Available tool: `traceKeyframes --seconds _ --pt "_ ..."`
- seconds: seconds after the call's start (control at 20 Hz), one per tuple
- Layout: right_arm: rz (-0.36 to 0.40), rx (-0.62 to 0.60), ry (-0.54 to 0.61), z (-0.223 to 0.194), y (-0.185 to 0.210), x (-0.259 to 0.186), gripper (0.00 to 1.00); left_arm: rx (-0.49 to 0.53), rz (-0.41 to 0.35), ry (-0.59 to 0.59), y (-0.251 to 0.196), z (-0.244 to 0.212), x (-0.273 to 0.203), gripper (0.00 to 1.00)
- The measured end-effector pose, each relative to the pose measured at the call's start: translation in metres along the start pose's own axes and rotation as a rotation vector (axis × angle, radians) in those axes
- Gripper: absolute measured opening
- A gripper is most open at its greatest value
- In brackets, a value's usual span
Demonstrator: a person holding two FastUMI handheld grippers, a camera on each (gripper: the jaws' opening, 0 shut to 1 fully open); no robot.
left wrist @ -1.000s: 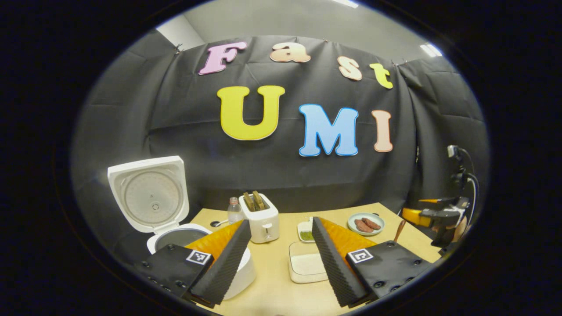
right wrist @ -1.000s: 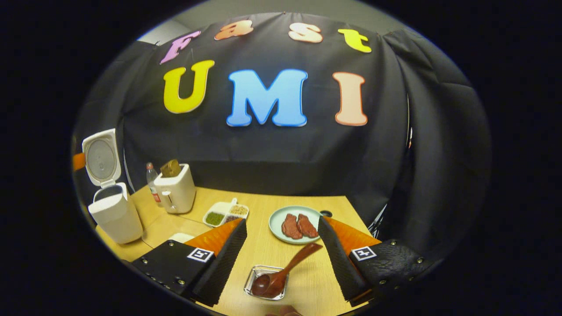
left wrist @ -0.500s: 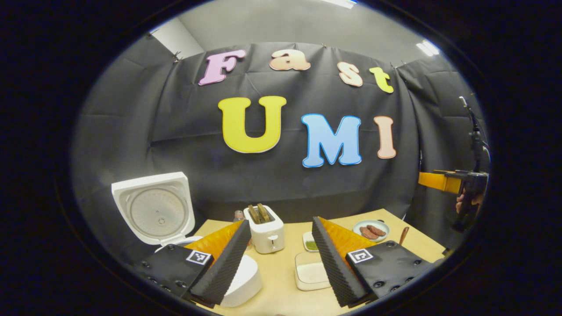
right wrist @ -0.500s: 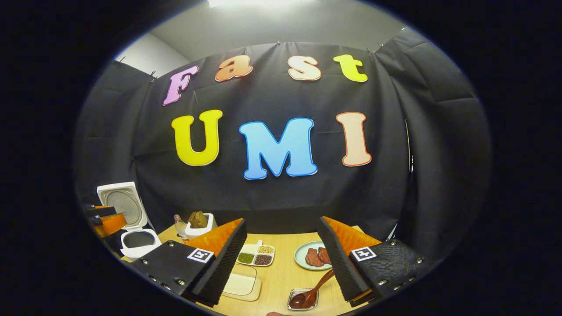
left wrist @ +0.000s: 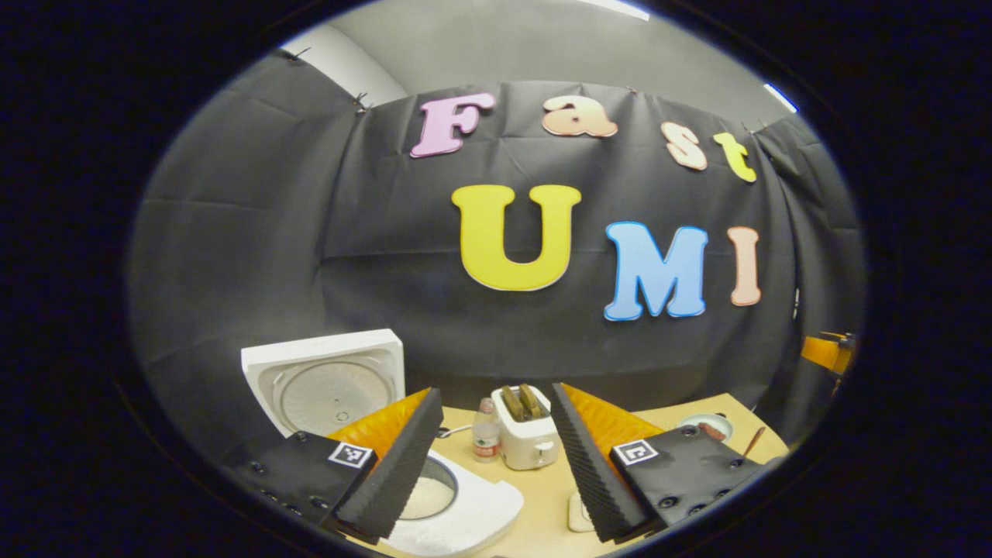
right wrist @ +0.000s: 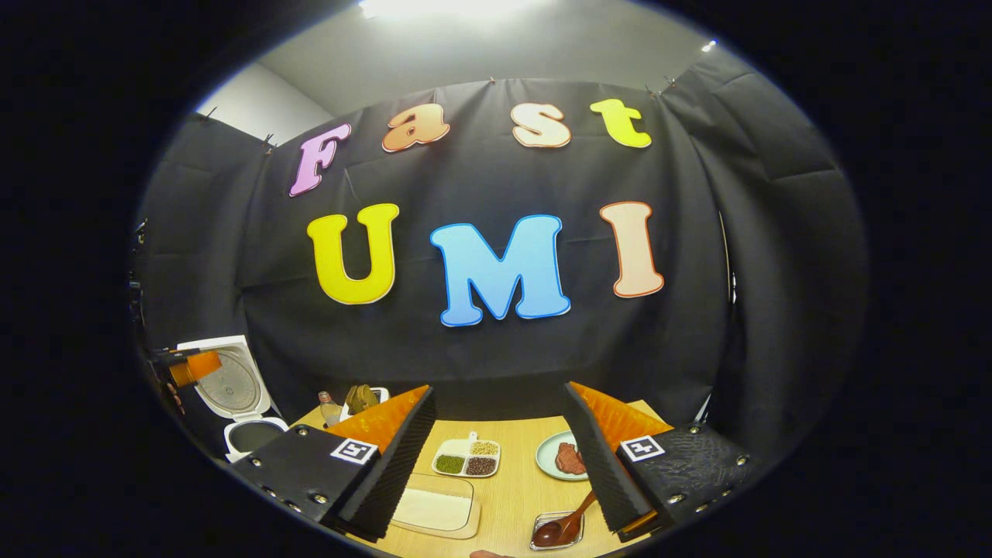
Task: Close the left gripper, press the button to open the rice cooker; take a wooden spoon from the chopstick holder with the right hand, scoop a spoonful of rice and pour it into the rice cooker, then put the wooden spoon back into the chopstick holder.
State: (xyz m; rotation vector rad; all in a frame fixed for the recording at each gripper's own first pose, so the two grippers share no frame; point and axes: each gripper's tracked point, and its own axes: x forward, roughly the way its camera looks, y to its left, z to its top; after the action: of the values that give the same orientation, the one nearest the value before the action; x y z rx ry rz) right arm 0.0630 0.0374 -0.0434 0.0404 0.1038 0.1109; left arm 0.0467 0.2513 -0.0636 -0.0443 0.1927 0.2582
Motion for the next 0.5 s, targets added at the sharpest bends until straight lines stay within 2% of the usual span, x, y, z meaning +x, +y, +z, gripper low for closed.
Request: traceKeyframes --seconds 0.1,0.15,0.3,0.5 --pt "-0.002 0.001 0.003 -0.001 -0.001 0.003 0.98 0.024 0.176 0.023 0.042 0.003 0.014 0.97" --pt "0.005 0.004 0.006 -0.003 -0.001 0.005 0.98 0.026 0.229 0.035 0.056 0.002 0.022 1.00" --pt "0.019 -0.003 0.026 -0.008 -0.001 0.011 0.98 -0.055 0.284 0.045 0.070 0.005 0.041 0.93" --pt "0.020 -0.013 0.028 -0.009 -0.005 0.019 0.98 -0.075 0.379 0.024 0.103 0.024 0.066 1.00"
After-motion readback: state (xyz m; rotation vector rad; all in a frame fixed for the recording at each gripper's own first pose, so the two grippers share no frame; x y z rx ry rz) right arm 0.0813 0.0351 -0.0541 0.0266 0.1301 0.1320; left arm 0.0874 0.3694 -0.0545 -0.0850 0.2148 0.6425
